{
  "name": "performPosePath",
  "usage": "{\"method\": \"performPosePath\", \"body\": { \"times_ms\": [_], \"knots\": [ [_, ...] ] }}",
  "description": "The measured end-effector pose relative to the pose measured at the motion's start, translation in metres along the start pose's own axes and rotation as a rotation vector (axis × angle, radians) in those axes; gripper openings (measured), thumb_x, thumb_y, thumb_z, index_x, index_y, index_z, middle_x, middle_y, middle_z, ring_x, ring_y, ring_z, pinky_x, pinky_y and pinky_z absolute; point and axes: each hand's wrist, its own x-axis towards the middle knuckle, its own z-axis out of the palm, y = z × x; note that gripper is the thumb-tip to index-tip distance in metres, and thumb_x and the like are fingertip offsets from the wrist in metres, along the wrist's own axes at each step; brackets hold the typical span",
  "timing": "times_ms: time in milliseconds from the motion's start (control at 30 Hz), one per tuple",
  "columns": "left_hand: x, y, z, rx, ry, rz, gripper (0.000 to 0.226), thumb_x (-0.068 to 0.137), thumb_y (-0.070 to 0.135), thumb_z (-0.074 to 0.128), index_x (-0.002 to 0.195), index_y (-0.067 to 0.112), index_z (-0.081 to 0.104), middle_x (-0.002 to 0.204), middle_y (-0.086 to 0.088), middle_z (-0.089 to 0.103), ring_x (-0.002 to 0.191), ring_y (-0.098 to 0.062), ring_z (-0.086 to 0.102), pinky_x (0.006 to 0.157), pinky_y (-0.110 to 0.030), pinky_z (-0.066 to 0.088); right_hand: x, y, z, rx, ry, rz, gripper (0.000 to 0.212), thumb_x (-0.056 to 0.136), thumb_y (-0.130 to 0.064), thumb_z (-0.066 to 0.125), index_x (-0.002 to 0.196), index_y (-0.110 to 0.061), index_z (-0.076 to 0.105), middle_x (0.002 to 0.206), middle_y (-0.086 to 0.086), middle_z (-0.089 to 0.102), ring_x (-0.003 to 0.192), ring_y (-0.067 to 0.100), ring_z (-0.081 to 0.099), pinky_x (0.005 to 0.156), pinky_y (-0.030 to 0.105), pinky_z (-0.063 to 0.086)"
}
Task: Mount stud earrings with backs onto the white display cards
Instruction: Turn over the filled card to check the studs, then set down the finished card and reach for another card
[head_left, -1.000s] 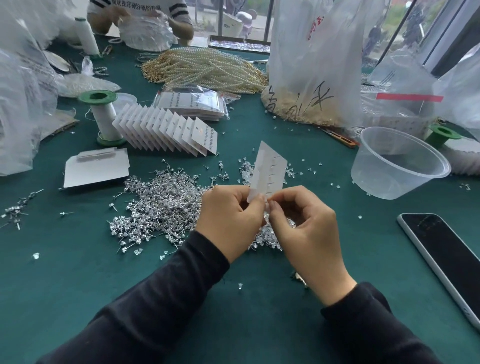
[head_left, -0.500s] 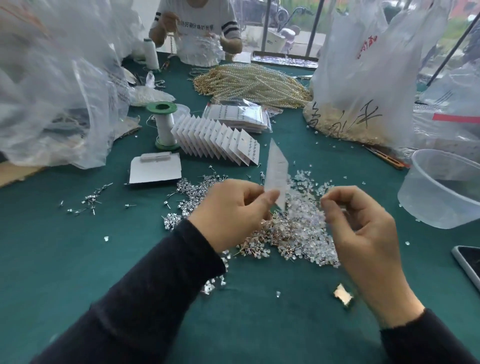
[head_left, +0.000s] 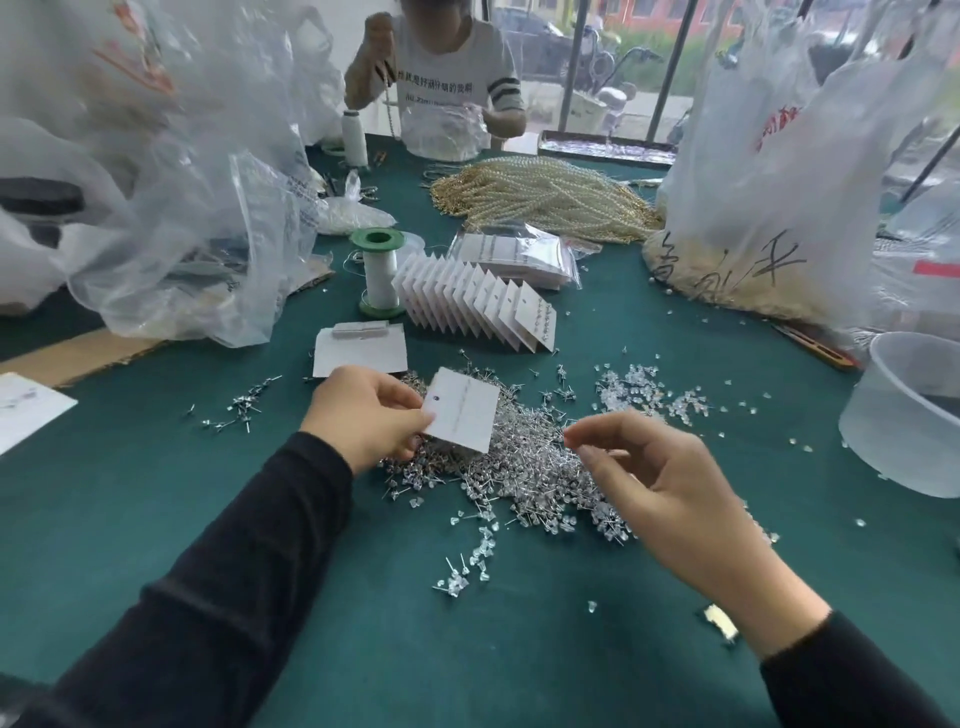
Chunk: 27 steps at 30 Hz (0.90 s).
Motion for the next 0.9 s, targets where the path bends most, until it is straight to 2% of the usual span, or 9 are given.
{"method": "performPosePath", "body": {
  "times_ms": [67,133,267,333,400,533,600,700,900],
  "knots": [
    [-0.006,0.014,0.004,0.069,0.103,0.105,0.006,0.075,0.004,0.068,0.081,0.004,0.066,0.065,-0.005,0.065,0.049,-0.013,0.058,0.058,-0.027,0.056,0.005,-0.005,0.003,-0.015,0.011,-0.021,0.012,0.085,-0.019,0.063,0.095,-0.026,0.066,0.090,-0.010,0.070,0.087,0.002,0.065,0.077,0.016,0.049],
    [-0.022,0.029,0.008,0.203,0.247,0.382,0.006,0.073,0.009,0.068,0.073,0.015,0.067,0.064,0.004,0.065,0.052,-0.005,0.056,0.058,-0.017,0.052,0.011,-0.011,0.005,0.103,-0.006,0.041,0.027,0.078,-0.042,0.065,0.100,-0.027,0.063,0.097,-0.006,0.071,0.090,0.004,0.066,0.080,0.019,0.052],
    [-0.071,0.051,0.037,0.348,0.254,0.866,0.005,0.070,0.011,0.062,0.073,0.013,0.066,0.064,0.000,0.062,0.054,-0.013,0.054,0.056,-0.025,0.044,0.019,-0.020,0.009,0.806,-0.271,0.184,0.076,0.066,-0.055,0.073,0.114,0.003,0.057,0.107,0.012,0.066,0.096,0.026,0.063,0.082,0.034,0.053],
    [-0.078,0.052,0.053,0.389,0.192,0.933,0.007,0.072,0.009,0.060,0.076,0.008,0.066,0.070,-0.004,0.060,0.059,-0.019,0.055,0.061,-0.027,0.044,0.018,-0.023,0.010,1.030,-0.259,0.197,0.070,0.069,-0.042,0.076,0.110,0.010,0.054,0.104,0.022,0.057,0.093,0.030,0.056,0.078,0.034,0.052],
    [-0.074,0.053,0.059,0.385,0.086,0.952,0.008,0.072,0.011,0.061,0.075,0.005,0.066,0.073,-0.006,0.061,0.063,-0.021,0.057,0.064,-0.025,0.044,0.019,-0.022,0.009,1.132,-0.119,0.250,0.040,0.071,-0.025,0.075,0.100,0.000,0.064,0.094,0.020,0.062,0.080,0.026,0.060,0.069,0.031,0.054],
    [-0.040,0.052,0.028,0.305,-0.181,0.856,0.010,0.077,0.013,0.068,0.086,0.010,0.071,0.077,0.000,0.069,0.062,-0.003,0.059,0.065,-0.009,0.047,0.025,-0.009,0.000,1.029,0.106,0.385,0.028,0.075,-0.012,0.058,0.101,-0.005,0.065,0.090,0.014,0.072,0.071,0.023,0.069,0.059,0.037,0.059],
    [-0.008,0.044,-0.004,0.445,-0.060,0.657,0.007,0.076,0.020,0.070,0.081,0.016,0.073,0.073,0.004,0.069,0.064,0.002,0.058,0.067,-0.010,0.047,0.027,-0.004,-0.003,0.965,0.153,0.418,0.029,0.073,-0.015,0.059,0.100,-0.006,0.065,0.090,0.011,0.072,0.075,0.022,0.069,0.059,0.038,0.059],
    [0.025,0.016,-0.037,0.636,0.100,0.300,0.022,0.070,0.036,0.074,0.069,0.015,0.073,0.064,0.001,0.067,0.064,-0.014,0.060,0.066,-0.023,0.043,0.024,0.003,-0.001,0.869,0.220,0.482,0.014,0.081,-0.014,0.059,0.093,-0.009,0.066,0.079,0.005,0.073,0.067,0.016,0.068,0.054,0.031,0.057],
    [0.030,-0.007,-0.025,0.659,0.050,0.140,0.015,0.066,0.030,0.079,0.066,0.018,0.072,0.065,0.002,0.068,0.056,-0.012,0.054,0.072,-0.024,0.047,0.017,0.006,0.009,0.758,0.158,0.486,0.030,0.089,-0.013,0.054,0.069,-0.017,0.076,0.071,0.004,0.072,0.059,0.014,0.065,0.048,0.026,0.052]
  ]
}}
